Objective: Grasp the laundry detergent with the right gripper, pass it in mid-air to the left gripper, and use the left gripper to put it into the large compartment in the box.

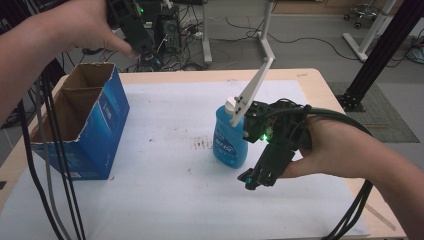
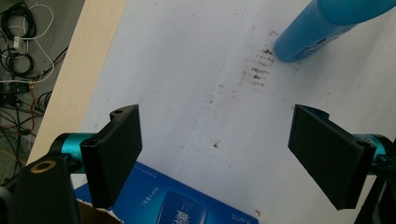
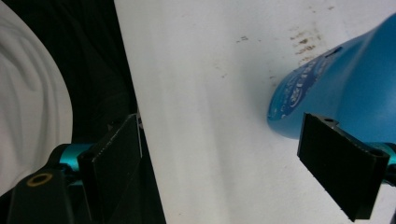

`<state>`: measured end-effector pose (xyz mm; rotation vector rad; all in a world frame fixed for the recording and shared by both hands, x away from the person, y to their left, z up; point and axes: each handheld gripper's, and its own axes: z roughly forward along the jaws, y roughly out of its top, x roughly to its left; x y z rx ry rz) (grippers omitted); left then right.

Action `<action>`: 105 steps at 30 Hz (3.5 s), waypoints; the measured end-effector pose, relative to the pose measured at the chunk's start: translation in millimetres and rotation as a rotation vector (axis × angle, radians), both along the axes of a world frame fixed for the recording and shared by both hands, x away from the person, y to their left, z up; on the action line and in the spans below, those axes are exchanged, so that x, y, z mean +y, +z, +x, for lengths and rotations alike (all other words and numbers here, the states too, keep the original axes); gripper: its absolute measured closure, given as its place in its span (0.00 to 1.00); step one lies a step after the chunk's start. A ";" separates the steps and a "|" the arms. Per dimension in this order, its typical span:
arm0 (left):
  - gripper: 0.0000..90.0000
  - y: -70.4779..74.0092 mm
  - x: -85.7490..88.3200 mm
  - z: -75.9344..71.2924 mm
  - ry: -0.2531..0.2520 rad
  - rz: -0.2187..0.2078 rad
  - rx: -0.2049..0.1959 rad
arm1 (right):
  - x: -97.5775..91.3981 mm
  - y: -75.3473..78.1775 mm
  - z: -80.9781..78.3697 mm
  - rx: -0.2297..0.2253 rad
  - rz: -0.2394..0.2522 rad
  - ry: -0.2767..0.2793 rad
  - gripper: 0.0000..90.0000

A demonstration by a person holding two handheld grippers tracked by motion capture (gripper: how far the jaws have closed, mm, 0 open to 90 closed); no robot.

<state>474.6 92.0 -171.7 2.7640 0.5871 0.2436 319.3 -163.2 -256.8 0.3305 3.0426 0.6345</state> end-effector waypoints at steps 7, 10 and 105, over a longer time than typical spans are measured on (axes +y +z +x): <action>0.20 -0.1 0.3 0.4 0.000 0.005 0.002 | -21.3 7.6 1.4 -0.027 0.080 -0.064 0.15; 0.20 -0.1 0.2 0.1 0.001 0.004 0.001 | -29.5 8.9 2.2 -0.038 0.103 -0.090 0.15; 0.20 -5.8 9.1 -2.4 -0.019 0.006 0.003 | -8.9 -83.4 61.8 -0.214 0.198 -0.401 0.33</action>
